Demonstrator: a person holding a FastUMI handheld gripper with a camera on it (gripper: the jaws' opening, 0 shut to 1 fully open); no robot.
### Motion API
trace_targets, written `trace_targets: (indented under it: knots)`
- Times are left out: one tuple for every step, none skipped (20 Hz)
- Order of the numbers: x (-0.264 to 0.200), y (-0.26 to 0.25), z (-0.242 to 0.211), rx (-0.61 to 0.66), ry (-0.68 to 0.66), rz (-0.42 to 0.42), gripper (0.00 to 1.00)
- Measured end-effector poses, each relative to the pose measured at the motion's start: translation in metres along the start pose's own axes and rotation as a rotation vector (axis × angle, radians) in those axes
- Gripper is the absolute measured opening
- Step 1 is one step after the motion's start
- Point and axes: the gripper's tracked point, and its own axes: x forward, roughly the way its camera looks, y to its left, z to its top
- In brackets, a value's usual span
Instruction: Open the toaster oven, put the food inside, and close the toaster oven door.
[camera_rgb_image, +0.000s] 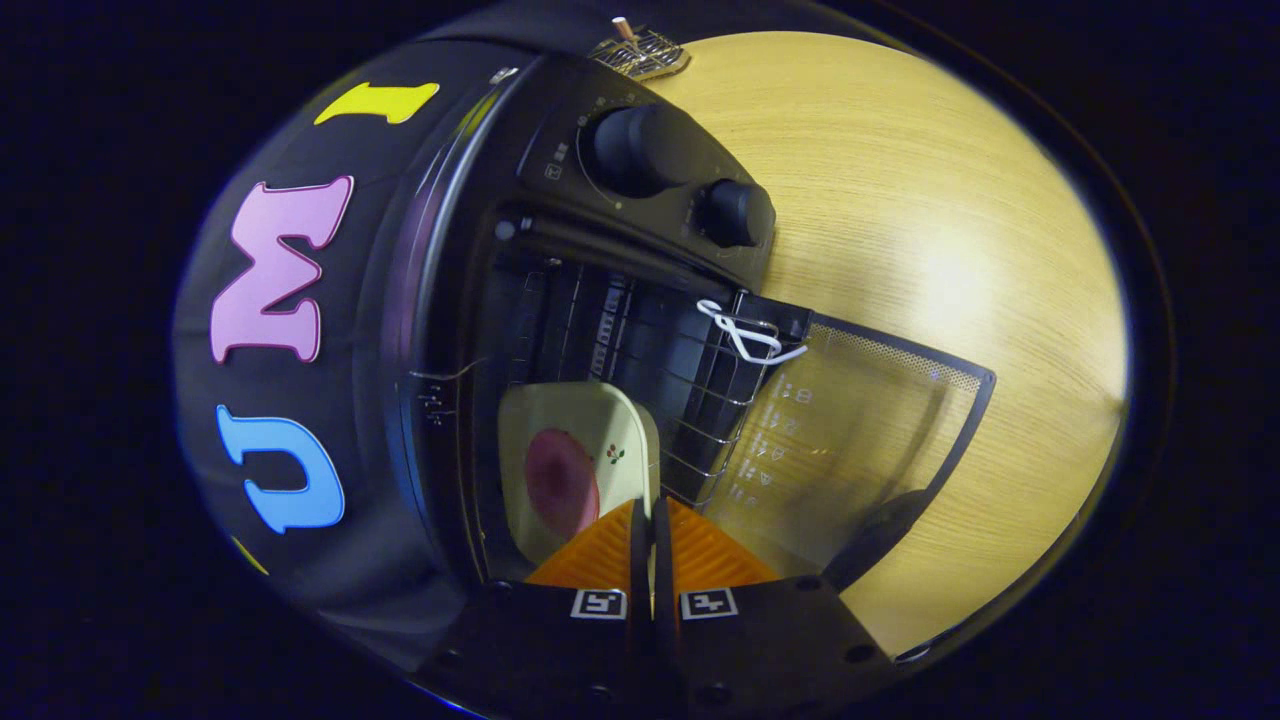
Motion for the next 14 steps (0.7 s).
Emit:
trace_targets:
  knots:
    - [0.003,0.002,-0.002,0.018,-0.008,-0.005,0.05]
    - [0.005,0.005,-0.006,0.035,-0.009,-0.014,0.05]
    - [0.01,0.005,-0.007,0.043,-0.008,-0.019,0.05]
    - [0.012,0.007,-0.009,0.049,-0.005,-0.021,0.05]
    - [0.015,0.008,-0.011,0.053,-0.001,-0.02,0.05]
    - [0.016,0.011,-0.013,0.062,0.002,-0.006,0.05]
    - [0.019,0.013,-0.014,0.066,0.004,0.0,0.06]
    - [0.019,0.014,-0.014,0.07,0.006,0.004,0.07]
    - [0.017,0.016,-0.013,0.082,-0.001,0.017,0.08]
    - [0.022,0.017,-0.013,0.09,-0.004,0.018,0.12]
    - [0.016,0.014,-0.014,0.091,-0.005,0.016,0.14]
    - [0.016,0.013,-0.014,0.089,-0.003,0.02,0.2]
    - [0.014,0.012,-0.014,0.082,-0.001,0.026,0.28]
    - [0.009,0.011,-0.013,0.063,0.002,0.034,0.42]
